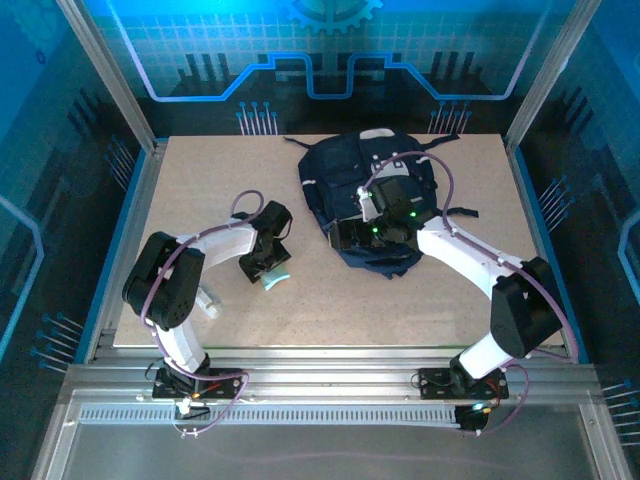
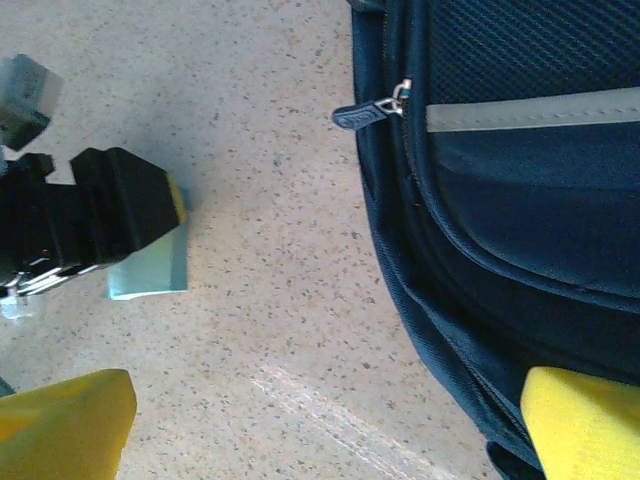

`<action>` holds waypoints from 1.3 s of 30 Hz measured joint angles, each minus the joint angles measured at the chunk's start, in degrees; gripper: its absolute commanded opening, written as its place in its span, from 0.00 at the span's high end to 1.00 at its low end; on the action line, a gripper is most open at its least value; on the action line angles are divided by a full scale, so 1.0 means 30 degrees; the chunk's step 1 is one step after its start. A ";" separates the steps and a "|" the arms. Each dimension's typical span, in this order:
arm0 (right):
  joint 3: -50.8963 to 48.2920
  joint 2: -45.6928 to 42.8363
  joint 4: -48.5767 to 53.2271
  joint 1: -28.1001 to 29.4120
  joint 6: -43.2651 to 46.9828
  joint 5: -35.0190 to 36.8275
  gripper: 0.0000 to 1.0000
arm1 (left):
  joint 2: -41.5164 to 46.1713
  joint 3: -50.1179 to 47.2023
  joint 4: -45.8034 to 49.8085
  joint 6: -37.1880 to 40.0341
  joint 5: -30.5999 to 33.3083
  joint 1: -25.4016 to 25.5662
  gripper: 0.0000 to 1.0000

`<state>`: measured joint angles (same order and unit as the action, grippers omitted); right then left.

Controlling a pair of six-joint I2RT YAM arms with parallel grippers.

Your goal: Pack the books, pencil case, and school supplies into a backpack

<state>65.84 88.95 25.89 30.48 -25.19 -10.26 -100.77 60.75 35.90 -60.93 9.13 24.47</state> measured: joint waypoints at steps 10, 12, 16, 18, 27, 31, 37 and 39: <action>-0.0131 0.0044 -0.1566 0.0532 -0.0954 -0.2280 0.07 | 0.2463 0.1778 -0.1647 0.0044 -0.1005 0.0277 0.33; -0.0393 0.0117 -0.2353 0.0678 -0.1428 -0.2820 0.09 | 0.2812 0.1778 -0.2251 -0.0328 -0.1253 0.0321 0.31; -0.0998 0.0372 -0.3993 0.0714 -0.2426 -0.3934 0.14 | 0.3031 0.1413 -0.3869 -0.1326 -0.1654 0.0656 0.31; -0.1100 0.0576 -0.4670 0.0721 -0.2863 -0.4415 0.20 | 0.3126 0.0918 -0.4721 -0.1894 -0.1974 0.0867 0.31; -0.1253 0.2135 -0.7752 0.0750 -0.4852 -0.5901 0.36 | 0.4000 -0.0488 -0.6798 -0.3402 -0.2514 0.1479 0.31; -0.1435 0.2696 -0.8415 0.0787 -0.5355 -0.6113 0.41 | 0.4911 -0.1188 -0.7592 -0.3993 -0.2506 0.1588 0.31; -0.1537 0.2856 -0.9530 0.0823 -0.6084 -0.6849 0.72 | 0.5013 -0.1202 -0.7963 -0.4226 -0.2514 0.1763 0.31; -0.1537 0.2856 -0.9683 0.0823 -0.6222 -0.7147 0.81 | 0.4925 -0.1202 -0.8072 -0.4226 -0.2550 0.1800 0.31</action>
<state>61.23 97.51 -3.16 32.95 -43.86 -31.70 -86.00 57.14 11.68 -73.60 1.48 29.87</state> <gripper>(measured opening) 0.272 0.693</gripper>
